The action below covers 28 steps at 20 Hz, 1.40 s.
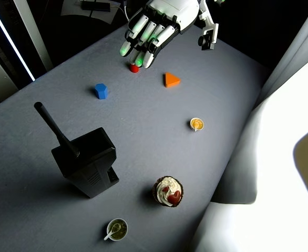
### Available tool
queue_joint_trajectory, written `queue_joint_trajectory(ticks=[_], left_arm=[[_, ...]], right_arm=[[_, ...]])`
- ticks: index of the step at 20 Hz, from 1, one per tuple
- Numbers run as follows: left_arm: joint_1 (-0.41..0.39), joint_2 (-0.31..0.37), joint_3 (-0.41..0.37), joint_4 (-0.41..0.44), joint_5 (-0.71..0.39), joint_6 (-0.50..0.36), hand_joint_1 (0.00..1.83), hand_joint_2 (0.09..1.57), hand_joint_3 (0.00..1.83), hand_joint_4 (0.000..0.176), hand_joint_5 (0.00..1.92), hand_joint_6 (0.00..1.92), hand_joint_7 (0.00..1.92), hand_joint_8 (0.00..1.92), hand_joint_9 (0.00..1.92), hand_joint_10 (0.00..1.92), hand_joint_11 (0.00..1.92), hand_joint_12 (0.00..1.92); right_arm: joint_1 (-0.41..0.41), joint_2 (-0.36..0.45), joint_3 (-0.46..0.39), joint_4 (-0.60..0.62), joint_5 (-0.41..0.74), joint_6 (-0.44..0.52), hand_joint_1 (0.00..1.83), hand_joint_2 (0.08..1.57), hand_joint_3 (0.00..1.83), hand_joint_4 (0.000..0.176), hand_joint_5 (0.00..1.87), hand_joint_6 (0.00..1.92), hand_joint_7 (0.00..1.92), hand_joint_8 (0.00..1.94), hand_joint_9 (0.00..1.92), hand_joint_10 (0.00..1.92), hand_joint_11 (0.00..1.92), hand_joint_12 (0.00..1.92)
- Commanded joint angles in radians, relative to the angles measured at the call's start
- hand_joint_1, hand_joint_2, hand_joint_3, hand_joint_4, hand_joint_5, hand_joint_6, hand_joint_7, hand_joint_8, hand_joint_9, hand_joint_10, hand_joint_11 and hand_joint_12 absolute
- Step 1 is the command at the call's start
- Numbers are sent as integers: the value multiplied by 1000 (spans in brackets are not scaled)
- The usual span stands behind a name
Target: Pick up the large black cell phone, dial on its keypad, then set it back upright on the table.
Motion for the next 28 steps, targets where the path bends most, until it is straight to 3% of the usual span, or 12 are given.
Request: queue_joint_trajectory(ticks=[1,5,7,10,12,17,24,28], left_arm=[[-26,8,-3,-101,-49,0,0,1064,17,0,125,1,116,1,104,6,0,328],[-30,8,-3,-100,-48,0,0,1056,1,0,136,1,128,2,121,4,0,379],[-34,8,-3,-99,-52,0,0,1053,0,0,119,0,118,0,111,1,0,341],[-70,6,-3,-66,-51,0,0,1067,3,0,123,2,122,2,111,3,0,335],[-89,6,-3,-57,-49,-11,0,1062,0,0,113,0,118,0,109,1,0,299],[-87,9,-3,-55,-47,-22,0,1070,2,0,102,0,104,1,90,0,0,286],[-92,9,-9,-54,-48,-29,0,1077,1,0,101,3,98,4,86,3,0,295],[-89,9,-9,-54,-40,-36,0,1068,0,0,102,1,103,2,85,0,0,320]], right_arm=[[12,3,2,18,124,4,0,922,17,0,91,1,113,2,105,2,0,332],[17,1,3,25,124,4,0,928,6,0,95,0,114,1,106,0,0,361],[47,-2,5,86,124,6,0,928,5,0,110,6,127,6,115,4,0,366],[65,-25,44,134,124,81,0,935,3,0,131,5,150,6,137,6,0,436],[64,-49,68,134,124,106,0,934,1,0,106,0,119,1,115,0,0,373],[77,-105,135,133,124,158,25,911,0,0,81,0,97,0,96,0,0,370],[175,-208,266,56,123,214,115,886,0,0,4,0,25,0,41,0,0,240],[246,-252,325,55,96,307,176,867,0,0,15,0,41,0,57,1,0,309]])
